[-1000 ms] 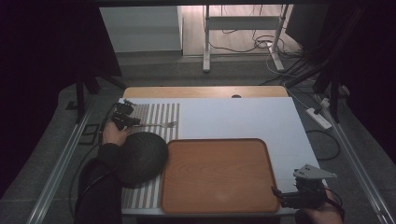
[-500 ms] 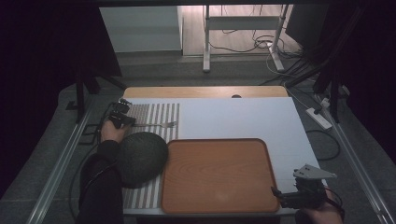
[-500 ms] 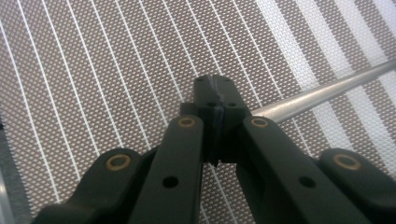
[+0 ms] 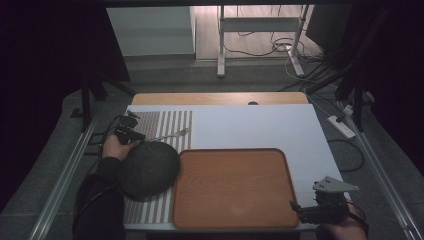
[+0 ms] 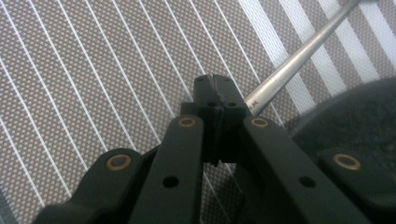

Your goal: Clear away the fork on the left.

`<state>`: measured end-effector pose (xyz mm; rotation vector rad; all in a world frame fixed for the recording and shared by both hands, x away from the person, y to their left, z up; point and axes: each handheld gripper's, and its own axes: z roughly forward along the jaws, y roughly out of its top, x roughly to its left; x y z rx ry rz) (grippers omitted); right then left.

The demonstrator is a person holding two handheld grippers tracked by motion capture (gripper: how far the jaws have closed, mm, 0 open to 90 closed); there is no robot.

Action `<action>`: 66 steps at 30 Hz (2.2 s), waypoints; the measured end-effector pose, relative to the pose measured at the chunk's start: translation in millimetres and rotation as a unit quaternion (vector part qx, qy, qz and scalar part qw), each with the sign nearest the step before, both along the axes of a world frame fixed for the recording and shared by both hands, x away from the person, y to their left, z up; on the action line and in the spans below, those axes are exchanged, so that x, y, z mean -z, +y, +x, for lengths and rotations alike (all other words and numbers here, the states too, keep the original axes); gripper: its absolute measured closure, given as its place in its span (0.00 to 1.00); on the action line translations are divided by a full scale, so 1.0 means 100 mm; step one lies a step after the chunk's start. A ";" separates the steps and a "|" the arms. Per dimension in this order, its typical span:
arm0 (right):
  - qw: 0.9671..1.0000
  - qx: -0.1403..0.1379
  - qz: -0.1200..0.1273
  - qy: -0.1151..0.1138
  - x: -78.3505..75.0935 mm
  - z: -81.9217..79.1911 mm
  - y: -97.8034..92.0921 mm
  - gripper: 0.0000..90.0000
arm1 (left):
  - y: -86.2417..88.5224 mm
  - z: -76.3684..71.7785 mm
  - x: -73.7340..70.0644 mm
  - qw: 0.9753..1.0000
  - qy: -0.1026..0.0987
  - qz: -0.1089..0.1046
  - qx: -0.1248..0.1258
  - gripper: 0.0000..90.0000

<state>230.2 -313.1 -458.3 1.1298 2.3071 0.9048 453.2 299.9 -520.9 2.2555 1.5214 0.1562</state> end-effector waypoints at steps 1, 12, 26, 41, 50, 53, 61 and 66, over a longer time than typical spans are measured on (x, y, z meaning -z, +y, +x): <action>1.000 0.000 0.000 0.000 0.00 0.00 0.00 0.00 | 0.00 -0.01 0.00 1.000 0.003 0.000 0.002 0.98; 1.000 -0.002 -0.004 0.001 0.00 0.00 0.01 0.00 | -0.05 -0.04 -0.02 0.999 0.022 0.000 0.030 0.98; 1.000 -0.002 -0.004 0.002 0.01 0.00 0.01 0.00 | -0.18 0.12 -0.14 0.999 -0.028 -0.011 0.019 0.24; 1.000 -0.003 -0.003 0.002 0.00 0.00 0.01 0.00 | -0.60 0.34 0.01 0.998 0.004 0.017 0.058 0.00; 1.000 -0.004 -0.004 0.002 0.01 0.00 0.01 0.00 | -0.65 0.36 0.08 0.997 -0.001 0.042 0.062 0.01; 1.000 -0.005 -0.004 0.003 0.01 0.00 0.01 0.00 | -0.64 0.36 0.08 0.997 -0.002 0.043 0.059 0.04; 1.000 -0.007 -0.007 0.003 0.01 0.00 0.01 0.00 | -0.56 0.36 0.02 0.998 -0.009 0.041 0.050 0.23; 1.000 -0.007 -0.009 0.004 0.01 0.00 0.02 0.00 | -0.49 0.34 -0.01 0.998 -0.022 0.032 0.053 0.50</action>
